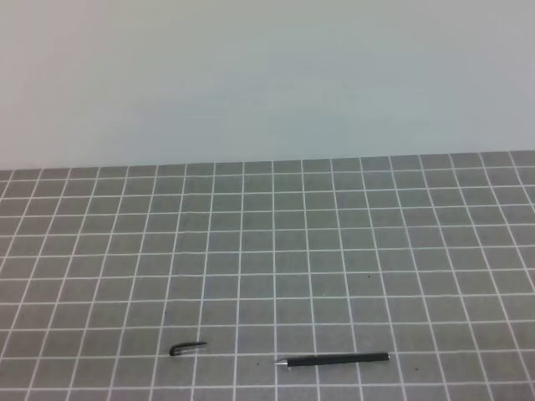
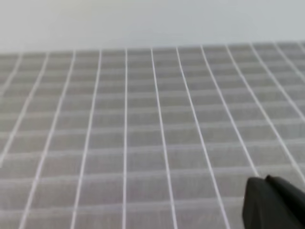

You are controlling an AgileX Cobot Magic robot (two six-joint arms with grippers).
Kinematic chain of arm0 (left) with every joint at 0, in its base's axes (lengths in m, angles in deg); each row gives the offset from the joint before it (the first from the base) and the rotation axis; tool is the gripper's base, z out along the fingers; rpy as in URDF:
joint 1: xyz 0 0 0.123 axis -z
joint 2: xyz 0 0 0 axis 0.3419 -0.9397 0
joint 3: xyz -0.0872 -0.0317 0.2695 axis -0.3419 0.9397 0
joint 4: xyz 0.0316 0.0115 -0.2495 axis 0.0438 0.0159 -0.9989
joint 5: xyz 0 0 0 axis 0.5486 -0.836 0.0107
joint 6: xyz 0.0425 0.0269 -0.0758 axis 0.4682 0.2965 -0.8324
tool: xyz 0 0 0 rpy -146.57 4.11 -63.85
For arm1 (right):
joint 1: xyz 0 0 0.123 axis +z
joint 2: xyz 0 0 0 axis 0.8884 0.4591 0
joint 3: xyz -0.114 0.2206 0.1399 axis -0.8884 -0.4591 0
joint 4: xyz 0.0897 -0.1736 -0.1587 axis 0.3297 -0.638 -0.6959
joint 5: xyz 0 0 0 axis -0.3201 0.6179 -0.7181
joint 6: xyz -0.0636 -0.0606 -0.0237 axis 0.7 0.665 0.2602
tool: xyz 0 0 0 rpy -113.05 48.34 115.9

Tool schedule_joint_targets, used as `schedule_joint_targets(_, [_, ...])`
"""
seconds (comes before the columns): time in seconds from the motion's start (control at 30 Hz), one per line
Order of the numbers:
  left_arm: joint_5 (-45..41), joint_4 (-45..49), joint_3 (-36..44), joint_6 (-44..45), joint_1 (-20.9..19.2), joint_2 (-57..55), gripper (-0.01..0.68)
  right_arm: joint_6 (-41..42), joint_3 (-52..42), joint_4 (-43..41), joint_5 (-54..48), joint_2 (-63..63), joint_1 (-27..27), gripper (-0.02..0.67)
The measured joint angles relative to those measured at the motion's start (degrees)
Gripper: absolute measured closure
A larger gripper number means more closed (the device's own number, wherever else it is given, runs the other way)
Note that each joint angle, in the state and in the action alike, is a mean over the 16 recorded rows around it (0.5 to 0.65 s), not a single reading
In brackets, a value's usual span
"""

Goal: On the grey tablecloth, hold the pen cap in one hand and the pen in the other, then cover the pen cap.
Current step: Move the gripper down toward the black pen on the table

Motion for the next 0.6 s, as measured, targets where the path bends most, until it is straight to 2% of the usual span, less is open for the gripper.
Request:
schedule_joint_targets(0.27, [15.38, 0.11, -0.01, 0.0, 0.0, 0.0, 0.676, 0.89, 0.22, 0.16, 8.95, 0.0, 0.0, 0.646])
schedule_joint_targets(0.6, [23.23, -0.26, -0.02, -1.73, 0.0, 0.0, 0.676, 2.9, 0.33, 0.45, 12.92, 0.0, 0.0, 0.646])
